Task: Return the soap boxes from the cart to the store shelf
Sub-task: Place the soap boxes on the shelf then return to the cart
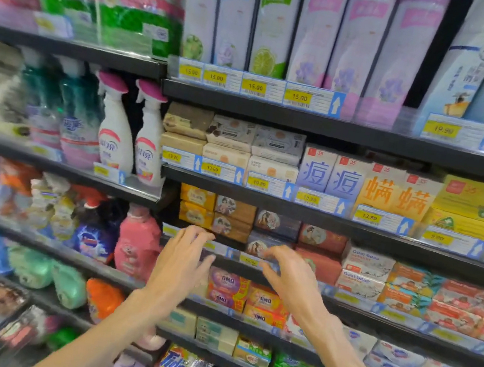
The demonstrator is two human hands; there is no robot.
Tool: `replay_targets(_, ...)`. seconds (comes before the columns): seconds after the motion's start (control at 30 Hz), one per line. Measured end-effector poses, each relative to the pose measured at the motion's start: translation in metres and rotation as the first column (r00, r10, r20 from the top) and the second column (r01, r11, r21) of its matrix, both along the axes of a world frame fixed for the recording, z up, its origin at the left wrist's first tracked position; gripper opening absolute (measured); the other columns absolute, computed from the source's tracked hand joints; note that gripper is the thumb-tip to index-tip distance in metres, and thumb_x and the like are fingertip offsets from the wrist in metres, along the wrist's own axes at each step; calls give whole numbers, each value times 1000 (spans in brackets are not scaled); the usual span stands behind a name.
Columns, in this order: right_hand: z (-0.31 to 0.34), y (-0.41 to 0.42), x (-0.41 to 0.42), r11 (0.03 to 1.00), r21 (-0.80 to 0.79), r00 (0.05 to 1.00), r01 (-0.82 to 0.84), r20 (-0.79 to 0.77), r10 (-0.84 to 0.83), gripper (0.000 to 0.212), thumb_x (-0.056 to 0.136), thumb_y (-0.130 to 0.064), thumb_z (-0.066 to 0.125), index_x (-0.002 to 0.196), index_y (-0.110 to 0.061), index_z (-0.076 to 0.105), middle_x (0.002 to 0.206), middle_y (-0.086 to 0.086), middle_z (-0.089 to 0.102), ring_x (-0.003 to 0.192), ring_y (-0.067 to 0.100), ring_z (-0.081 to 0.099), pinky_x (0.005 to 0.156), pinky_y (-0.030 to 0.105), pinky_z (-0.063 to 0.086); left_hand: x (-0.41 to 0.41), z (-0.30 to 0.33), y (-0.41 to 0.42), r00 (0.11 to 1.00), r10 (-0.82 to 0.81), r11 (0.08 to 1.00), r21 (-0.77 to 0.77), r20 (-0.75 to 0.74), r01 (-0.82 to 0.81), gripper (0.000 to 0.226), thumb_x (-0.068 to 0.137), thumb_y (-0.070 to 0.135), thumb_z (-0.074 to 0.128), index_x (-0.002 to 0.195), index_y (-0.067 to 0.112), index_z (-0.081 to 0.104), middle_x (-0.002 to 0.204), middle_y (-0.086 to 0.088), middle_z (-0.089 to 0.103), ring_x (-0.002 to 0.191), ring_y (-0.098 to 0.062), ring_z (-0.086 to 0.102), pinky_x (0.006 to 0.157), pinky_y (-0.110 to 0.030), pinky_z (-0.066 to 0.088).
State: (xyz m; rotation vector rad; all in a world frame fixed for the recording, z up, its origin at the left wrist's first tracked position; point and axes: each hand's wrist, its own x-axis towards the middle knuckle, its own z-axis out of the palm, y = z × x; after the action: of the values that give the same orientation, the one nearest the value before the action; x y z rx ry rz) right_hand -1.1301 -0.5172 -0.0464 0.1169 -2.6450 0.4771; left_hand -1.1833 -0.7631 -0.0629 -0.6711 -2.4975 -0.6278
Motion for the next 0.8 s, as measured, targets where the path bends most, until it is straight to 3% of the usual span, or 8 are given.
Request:
replay_targets(0.13,-1,-37,0,962,152,973,-229,62,222,36,93,-43,62,125,-24,64,123,-2,67,109,21,65,89,38,53,39,-8,-48,989,149,983,-108,22,-146,43,95,37,61,135,22,55,131,4,54,123,-19,51,101,-36,46)
replay_targets(0.33,-15,-114,11,872,192,893,-450,108,437,46,90,-44,66,130,-21,63,126,2,68,115,23,64,94,35,50,117,-30,-134,938,338,927,-199,77,-318,48,89,39,67,131,19,59,133,-1,57,123,-25,54,101,-40,48)
replay_targets(0.43,-18,-163,21,797,203,822,-569,172,543,52,89,-52,62,132,-23,61,128,2,67,117,25,62,96,37,49,156,-38,-179,887,452,878,-221,91,-425,47,86,40,71,125,15,63,126,-7,63,116,-30,60,95,-42,53)
replay_targets(0.6,-21,-252,39,664,153,681,-732,190,707,57,81,-53,53,118,-13,68,115,9,71,105,30,68,86,42,57,214,-50,-255,784,613,781,-233,102,-580,51,88,44,68,130,15,63,131,-5,63,118,-29,61,96,-40,52)
replay_targets(0.8,-22,-373,51,501,240,550,-832,228,804,64,90,-61,51,140,-20,54,137,3,61,124,23,58,102,37,49,269,-56,-356,688,716,696,-191,119,-692,55,96,49,56,142,19,52,143,1,54,132,-22,51,109,-39,44)
